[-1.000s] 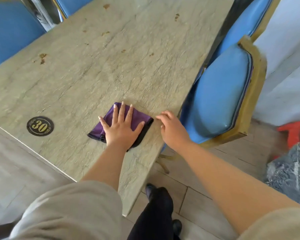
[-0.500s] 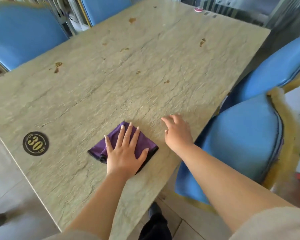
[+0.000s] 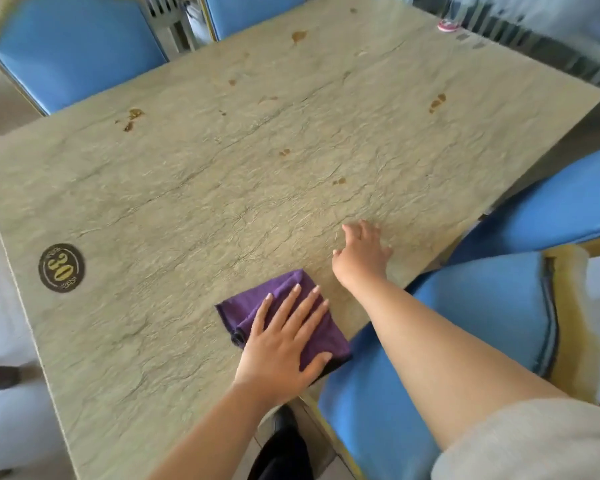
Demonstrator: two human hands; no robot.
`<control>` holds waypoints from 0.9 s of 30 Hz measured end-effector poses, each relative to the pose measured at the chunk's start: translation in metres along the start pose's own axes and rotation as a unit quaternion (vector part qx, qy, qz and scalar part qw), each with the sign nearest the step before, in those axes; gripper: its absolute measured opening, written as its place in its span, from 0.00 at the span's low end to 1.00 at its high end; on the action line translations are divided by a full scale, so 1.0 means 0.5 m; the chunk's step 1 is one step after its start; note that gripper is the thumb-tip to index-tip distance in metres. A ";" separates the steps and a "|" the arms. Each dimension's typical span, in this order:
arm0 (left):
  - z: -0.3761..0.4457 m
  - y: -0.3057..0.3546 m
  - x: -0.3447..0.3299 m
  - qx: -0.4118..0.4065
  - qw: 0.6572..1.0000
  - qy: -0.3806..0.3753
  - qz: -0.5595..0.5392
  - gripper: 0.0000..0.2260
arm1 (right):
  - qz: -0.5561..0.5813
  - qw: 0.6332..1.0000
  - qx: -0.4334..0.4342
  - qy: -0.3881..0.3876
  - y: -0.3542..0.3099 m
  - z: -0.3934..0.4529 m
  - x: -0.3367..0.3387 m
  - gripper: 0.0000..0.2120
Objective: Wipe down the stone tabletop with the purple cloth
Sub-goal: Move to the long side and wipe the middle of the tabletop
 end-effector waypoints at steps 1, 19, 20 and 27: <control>-0.001 -0.011 0.003 -0.014 1.000 -0.001 0.014 0.32 | 0.000 1.000 -0.006 -0.010 -0.005 0.003 0.003 0.29; 0.104 0.062 -0.014 0.139 0.987 0.085 0.006 0.32 | -0.177 0.962 0.183 -0.097 0.030 0.080 0.089 0.38; 0.107 0.040 -0.004 0.162 0.983 0.089 0.004 0.33 | -0.167 0.962 0.195 -0.096 0.034 0.091 0.091 0.37; 0.225 -0.096 0.051 0.449 0.883 0.124 -0.048 0.31 | -0.067 0.941 0.319 -0.093 0.079 0.177 0.098 0.20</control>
Point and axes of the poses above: each hand's wrist, its own z-axis towards the middle knuckle, its own x-axis out of the back of the hand, y = z × x, the point moved 3 cm from there along z, towards the middle knuckle, and after that the axes turned 10 degrees about -z, right-handed, at the moved point
